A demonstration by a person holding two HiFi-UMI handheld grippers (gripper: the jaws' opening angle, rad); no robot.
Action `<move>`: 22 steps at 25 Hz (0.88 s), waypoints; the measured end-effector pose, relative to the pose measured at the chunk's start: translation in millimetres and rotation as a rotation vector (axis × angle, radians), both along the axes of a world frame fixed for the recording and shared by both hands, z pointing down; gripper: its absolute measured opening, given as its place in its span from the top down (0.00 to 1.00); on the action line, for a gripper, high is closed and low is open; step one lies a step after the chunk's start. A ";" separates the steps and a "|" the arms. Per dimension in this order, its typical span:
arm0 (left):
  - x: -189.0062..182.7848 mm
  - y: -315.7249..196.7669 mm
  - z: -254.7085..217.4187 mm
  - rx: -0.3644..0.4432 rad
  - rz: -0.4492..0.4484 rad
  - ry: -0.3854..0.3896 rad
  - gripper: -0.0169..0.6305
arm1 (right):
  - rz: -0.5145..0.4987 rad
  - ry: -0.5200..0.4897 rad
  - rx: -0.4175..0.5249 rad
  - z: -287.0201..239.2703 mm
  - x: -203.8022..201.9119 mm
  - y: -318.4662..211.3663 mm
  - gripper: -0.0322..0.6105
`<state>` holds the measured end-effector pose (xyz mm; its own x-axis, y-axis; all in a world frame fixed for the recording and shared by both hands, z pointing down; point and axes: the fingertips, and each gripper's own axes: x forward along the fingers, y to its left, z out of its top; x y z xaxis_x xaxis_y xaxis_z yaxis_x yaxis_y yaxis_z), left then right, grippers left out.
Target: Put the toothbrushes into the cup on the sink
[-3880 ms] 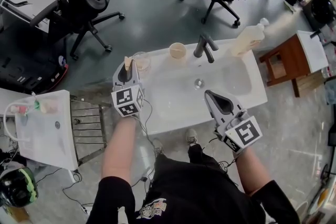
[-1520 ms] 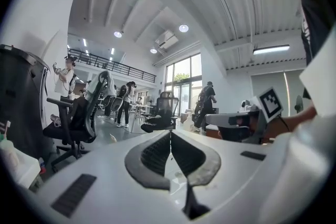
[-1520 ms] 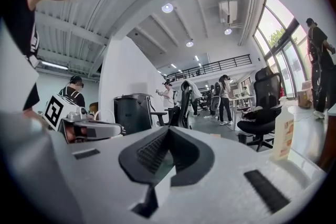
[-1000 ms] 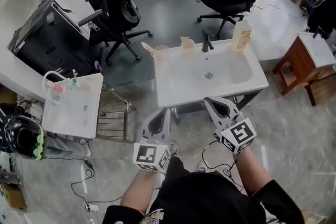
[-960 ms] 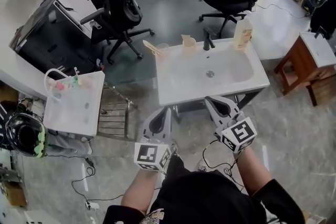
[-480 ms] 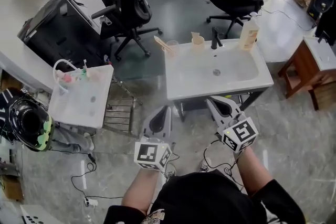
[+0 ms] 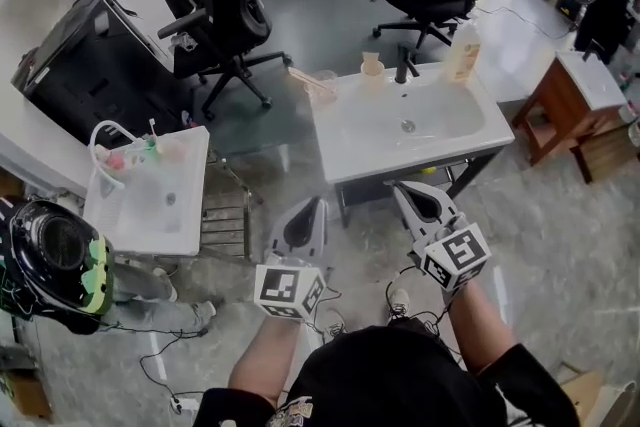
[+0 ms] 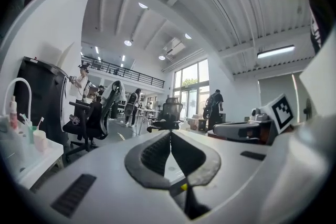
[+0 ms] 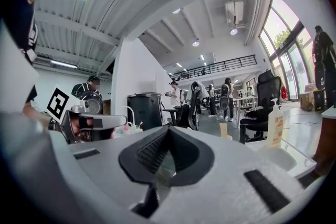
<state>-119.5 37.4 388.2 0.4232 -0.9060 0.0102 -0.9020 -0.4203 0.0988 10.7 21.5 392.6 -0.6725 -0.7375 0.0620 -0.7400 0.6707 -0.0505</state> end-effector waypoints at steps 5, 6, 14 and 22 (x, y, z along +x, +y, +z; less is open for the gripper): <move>-1.5 0.6 -1.5 0.009 0.052 0.016 0.96 | 0.056 0.020 -0.003 -0.1 -0.1 8.1 0.94; -0.8 0.8 -1.4 0.010 0.058 0.018 0.96 | 0.062 0.023 -0.003 0.2 0.6 9.2 0.94; 6.8 6.3 -1.7 0.023 0.077 0.010 0.96 | 0.080 0.017 -0.003 5.8 8.7 16.3 0.94; 9.5 11.3 -3.4 0.018 0.068 0.005 0.96 | 0.071 0.008 -0.008 4.1 12.5 17.7 0.94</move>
<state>-110.0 48.8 384.8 0.4835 -0.8753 -0.0084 -0.8710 -0.4820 0.0947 23.2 39.2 396.6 -0.6180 -0.7828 0.0729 -0.7862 0.6160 -0.0497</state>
